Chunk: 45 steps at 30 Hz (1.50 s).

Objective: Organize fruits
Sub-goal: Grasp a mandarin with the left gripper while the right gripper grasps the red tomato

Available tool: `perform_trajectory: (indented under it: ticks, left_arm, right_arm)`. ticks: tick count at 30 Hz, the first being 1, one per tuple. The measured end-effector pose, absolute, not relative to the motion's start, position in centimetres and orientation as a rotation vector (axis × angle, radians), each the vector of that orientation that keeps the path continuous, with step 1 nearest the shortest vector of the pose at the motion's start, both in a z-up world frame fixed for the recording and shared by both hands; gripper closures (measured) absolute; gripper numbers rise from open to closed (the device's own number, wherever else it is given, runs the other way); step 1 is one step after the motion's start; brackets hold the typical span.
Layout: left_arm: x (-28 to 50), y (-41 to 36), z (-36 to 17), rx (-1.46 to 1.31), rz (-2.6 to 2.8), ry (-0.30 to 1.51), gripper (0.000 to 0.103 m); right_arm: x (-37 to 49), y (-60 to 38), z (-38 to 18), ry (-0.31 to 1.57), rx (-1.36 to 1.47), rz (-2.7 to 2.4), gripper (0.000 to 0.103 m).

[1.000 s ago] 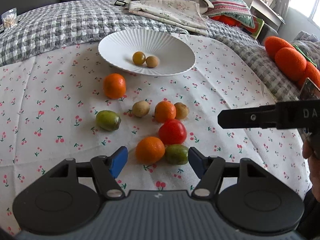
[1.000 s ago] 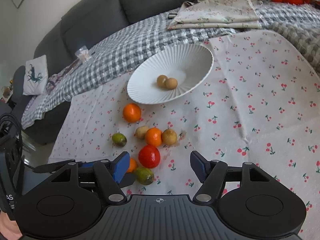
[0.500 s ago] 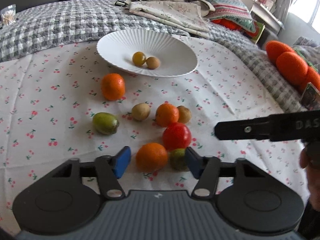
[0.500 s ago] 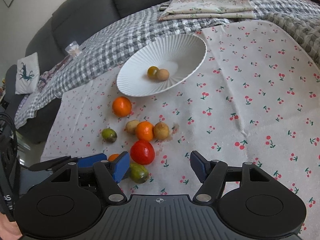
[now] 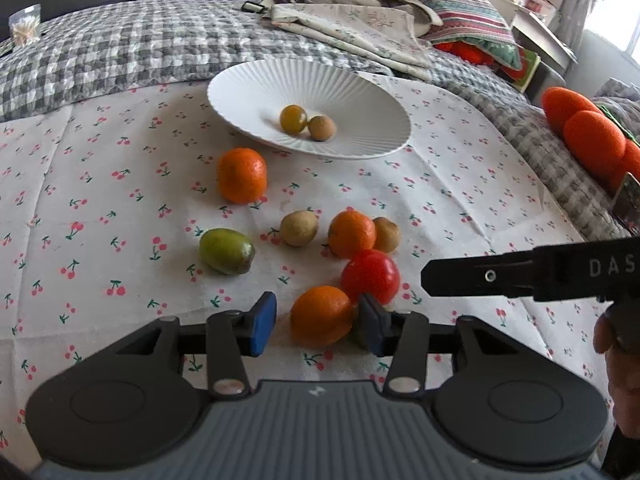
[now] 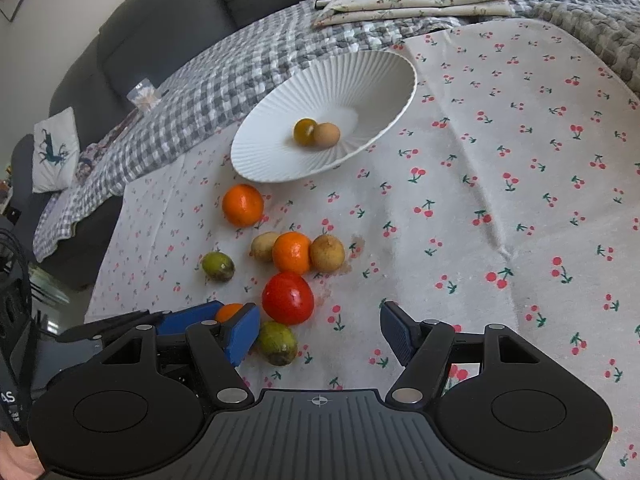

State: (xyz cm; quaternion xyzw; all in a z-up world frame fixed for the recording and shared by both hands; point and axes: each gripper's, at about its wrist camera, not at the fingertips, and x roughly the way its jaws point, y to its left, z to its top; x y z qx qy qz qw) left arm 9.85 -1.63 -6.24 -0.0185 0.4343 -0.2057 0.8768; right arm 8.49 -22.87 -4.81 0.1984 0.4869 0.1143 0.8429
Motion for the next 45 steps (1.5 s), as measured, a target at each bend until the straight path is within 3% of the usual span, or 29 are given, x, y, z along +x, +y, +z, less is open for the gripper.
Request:
perform_trajectory:
  ticks: [1, 4, 21, 23, 27, 45]
  left_arm:
    - [9.9, -1.7, -6.3, -0.034, -0.426, 0.903, 0.056]
    - [9.8, -1.7, -6.2, -0.043, -0.440, 0.904, 0.071]
    - [10.1, 0.3, -5.5, -0.078, -0.355, 0.982, 0.072]
    - [10.0, 0.4, -5.4, -0.074, -0.353, 0.977, 0.072]
    - [10.1, 0.7, -5.1, -0.072, -0.340, 0.970, 0.072]
    - [10.1, 1.5, -4.0, -0.083, -0.324, 0.919, 0.072]
  right_arm:
    - [8.6, -22.8, -4.9, 1.028, 0.427, 0.243, 0.035]
    - [9.1, -22.4, -5.4, 1.032, 0.433, 0.245, 0.035]
    - [10.3, -19.7, -6.9, 1.009, 0.351, 0.295, 0.037]
    - [10.4, -19.6, -6.9, 1.005, 0.351, 0.306, 0.042]
    - [10.5, -19.3, -7.2, 1.011, 0.329, 0.313, 0.067]
    - [10.0, -20.3, -5.7, 0.989, 0.359, 0.295, 0.068]
